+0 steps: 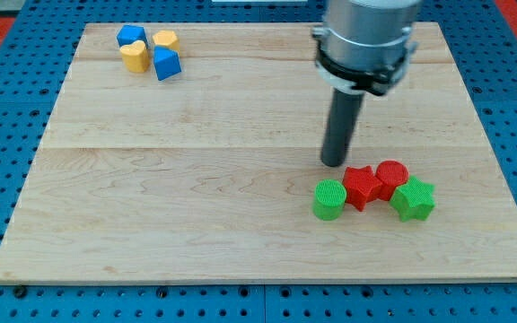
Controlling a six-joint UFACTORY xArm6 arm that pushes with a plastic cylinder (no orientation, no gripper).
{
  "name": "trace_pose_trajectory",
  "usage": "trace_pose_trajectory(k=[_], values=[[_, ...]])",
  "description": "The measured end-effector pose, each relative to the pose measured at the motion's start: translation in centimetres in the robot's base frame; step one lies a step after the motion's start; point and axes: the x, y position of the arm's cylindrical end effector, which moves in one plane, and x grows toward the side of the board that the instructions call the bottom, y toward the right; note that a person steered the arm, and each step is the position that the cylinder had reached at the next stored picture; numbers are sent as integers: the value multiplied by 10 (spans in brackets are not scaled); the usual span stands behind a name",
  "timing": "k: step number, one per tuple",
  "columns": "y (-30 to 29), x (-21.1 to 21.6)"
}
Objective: Push the yellow hexagon and blue triangle slightly down
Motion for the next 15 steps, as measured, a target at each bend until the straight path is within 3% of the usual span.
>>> trace_pose_trajectory(k=[1, 3, 4, 5, 6, 7, 8, 9, 11, 13, 15], values=[[-67, -32], [-89, -194], [-151, -250], [-218, -261], [-217, -227], [-162, -175], [-149, -144], [-152, -146], [-235, -166], [-253, -145], [-164, -113]])
